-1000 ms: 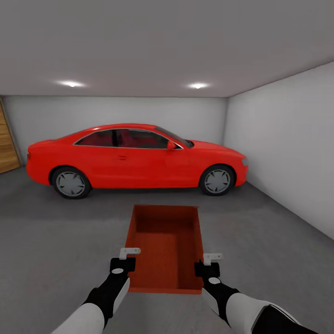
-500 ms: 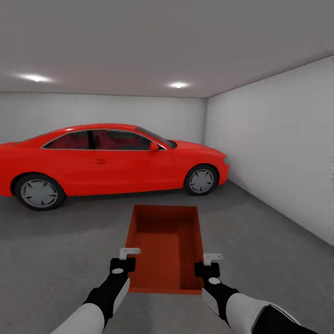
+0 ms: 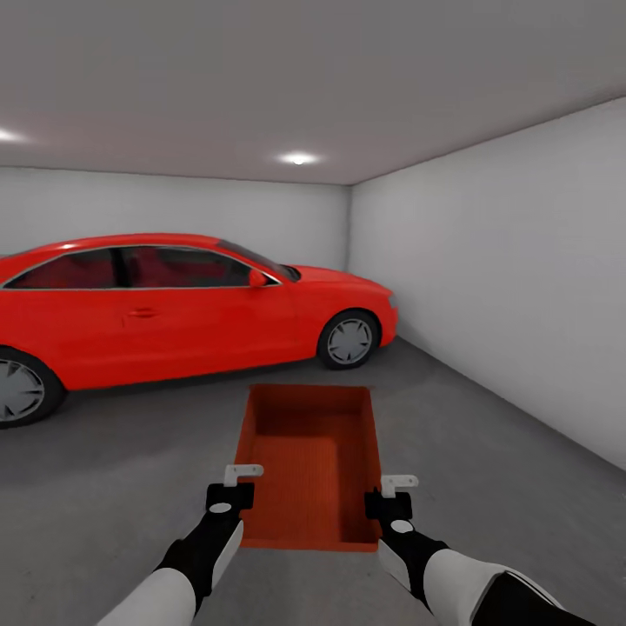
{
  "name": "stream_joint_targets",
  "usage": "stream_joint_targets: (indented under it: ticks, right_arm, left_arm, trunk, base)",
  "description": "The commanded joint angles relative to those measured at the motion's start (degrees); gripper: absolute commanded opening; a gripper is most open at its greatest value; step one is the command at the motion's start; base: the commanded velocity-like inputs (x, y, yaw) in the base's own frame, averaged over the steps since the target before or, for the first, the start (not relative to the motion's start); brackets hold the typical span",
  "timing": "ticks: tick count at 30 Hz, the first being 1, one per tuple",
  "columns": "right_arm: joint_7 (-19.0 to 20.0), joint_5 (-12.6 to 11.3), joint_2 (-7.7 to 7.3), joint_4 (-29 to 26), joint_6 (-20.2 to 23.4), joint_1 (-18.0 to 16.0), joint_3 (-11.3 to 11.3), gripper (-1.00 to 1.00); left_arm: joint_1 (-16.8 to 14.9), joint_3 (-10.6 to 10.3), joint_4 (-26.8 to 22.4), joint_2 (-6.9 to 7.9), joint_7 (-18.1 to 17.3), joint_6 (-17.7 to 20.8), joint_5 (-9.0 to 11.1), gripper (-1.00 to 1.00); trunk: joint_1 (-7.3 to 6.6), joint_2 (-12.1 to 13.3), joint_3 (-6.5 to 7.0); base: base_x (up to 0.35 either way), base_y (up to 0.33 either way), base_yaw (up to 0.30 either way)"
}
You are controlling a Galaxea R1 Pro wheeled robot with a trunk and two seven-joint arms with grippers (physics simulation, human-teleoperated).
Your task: Move the two storage containers from the living room to the garage. In the garage, place one container on the floor and stack the other container on top of it (either order is fine).
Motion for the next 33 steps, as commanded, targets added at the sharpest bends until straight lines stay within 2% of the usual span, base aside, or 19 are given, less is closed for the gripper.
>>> stream_joint_targets:
  ticks: [1,33]
  right_arm:
    - [0.2,0.8,1.21,-0.8,0.1,-0.1,-1.5,-1.00]
    - [0.1,0.8,1.23,-0.8,0.0,-0.1,-1.5,-1.00]
  left_arm:
    - [0.0,1.4,-0.2,-0.07,0.8,0.5,2.8,-1.00]
    - [0.0,1.5,-0.4,-0.07,0.8,0.5,2.8,-1.00]
  trunk:
    - [0.05,-0.1,-0.09]
    - [0.05,-0.1,-0.09]
  base:
    - [0.296,0.231,-0.276]
    - [0.296,0.231,-0.276]
